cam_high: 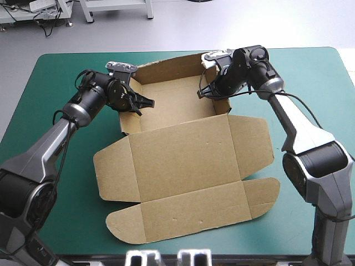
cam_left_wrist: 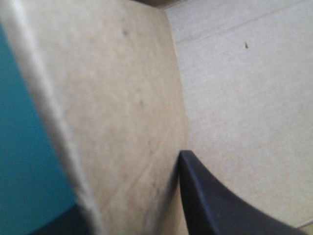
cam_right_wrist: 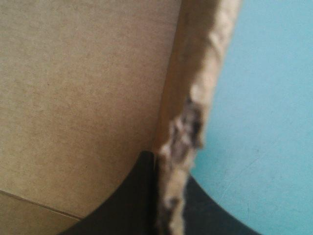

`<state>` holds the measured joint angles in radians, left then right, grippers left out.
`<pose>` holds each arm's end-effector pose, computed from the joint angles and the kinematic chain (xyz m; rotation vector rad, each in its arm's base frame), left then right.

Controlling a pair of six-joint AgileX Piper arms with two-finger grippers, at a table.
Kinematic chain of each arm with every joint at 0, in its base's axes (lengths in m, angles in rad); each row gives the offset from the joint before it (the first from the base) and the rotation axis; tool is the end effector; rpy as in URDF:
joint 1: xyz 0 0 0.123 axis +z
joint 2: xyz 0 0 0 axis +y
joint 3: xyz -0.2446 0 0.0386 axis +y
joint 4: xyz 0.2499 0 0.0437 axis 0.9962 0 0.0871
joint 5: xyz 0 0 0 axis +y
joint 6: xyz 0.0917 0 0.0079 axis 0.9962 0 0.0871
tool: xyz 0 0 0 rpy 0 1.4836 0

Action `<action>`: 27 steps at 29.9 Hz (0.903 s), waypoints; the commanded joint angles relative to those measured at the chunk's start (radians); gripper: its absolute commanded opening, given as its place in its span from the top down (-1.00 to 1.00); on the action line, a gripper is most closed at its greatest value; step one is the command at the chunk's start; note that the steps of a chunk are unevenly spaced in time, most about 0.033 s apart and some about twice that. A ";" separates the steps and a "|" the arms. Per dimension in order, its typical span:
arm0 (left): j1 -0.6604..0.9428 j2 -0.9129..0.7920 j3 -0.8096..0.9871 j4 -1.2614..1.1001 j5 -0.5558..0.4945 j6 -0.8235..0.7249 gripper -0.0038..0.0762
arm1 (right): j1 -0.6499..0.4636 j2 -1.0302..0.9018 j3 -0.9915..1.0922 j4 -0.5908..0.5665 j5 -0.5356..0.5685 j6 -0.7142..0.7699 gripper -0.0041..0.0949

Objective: Fold the box

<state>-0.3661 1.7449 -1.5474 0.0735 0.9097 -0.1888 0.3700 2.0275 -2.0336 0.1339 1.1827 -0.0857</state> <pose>0.3587 -0.1318 0.2727 0.2665 2.5772 -0.1123 0.4011 0.1678 0.2899 -0.5770 2.6085 0.2735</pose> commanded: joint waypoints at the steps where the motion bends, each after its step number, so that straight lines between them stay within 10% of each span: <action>1: -0.034 0.009 -0.106 -0.032 -0.007 0.122 0.93 | 0.010 -0.032 -0.026 0.113 0.063 -0.063 0.97; 14: -0.052 0.220 -0.344 -0.016 0.251 0.252 0.93 | -0.008 0.032 -0.028 0.173 0.072 0.060 0.97; 27: -0.050 0.251 -0.370 -0.116 0.232 -0.012 0.93 | -0.008 0.068 -0.028 0.127 0.072 0.061 0.97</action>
<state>-0.3906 2.0536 -1.8807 0.0857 1.2212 -0.1753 0.3507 2.1617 -2.0309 0.1636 1.2399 0.0178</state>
